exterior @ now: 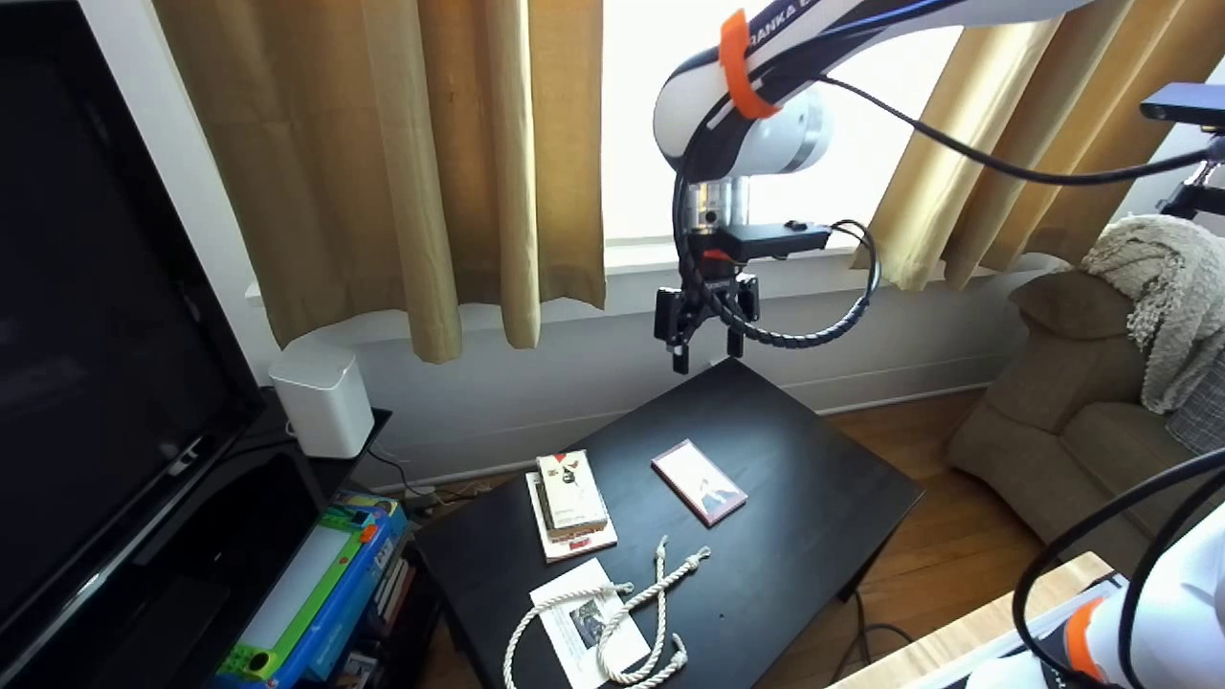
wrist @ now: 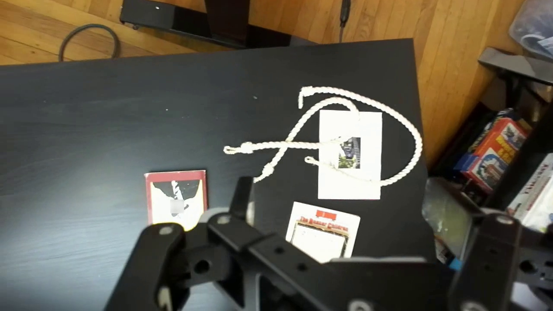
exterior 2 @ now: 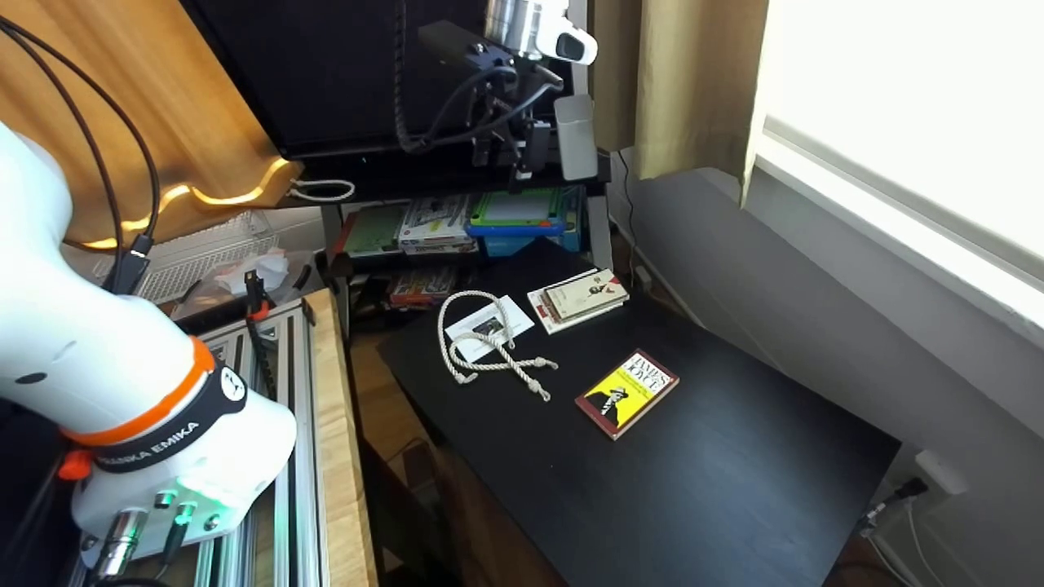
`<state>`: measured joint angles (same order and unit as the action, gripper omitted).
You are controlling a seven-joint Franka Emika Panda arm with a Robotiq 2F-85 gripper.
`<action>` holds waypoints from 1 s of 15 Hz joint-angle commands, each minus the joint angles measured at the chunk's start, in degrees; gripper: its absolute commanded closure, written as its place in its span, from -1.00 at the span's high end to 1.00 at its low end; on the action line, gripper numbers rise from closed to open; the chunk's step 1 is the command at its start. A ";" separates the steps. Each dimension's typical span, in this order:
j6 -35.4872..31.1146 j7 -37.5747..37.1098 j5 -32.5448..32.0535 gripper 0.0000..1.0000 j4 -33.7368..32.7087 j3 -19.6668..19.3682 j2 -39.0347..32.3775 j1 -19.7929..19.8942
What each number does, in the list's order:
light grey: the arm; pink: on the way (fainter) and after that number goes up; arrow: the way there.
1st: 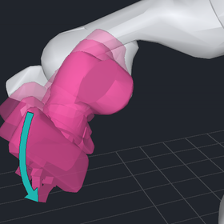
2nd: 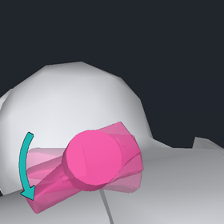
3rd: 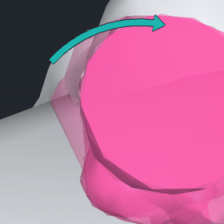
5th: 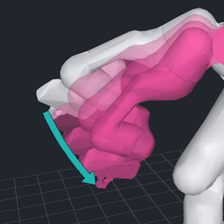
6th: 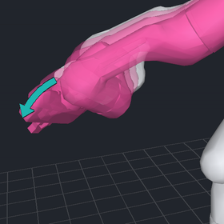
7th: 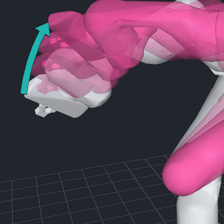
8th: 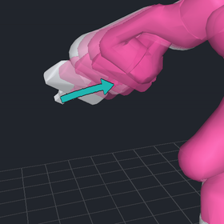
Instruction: Rotate the book on the right side of table anticlockwise three times
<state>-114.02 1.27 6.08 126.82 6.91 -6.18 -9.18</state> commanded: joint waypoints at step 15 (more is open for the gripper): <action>-20.70 -17.85 -23.37 1.00 -0.96 -4.19 -25.27 -6.81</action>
<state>-134.73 -16.91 -17.77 125.92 3.24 -31.50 -15.39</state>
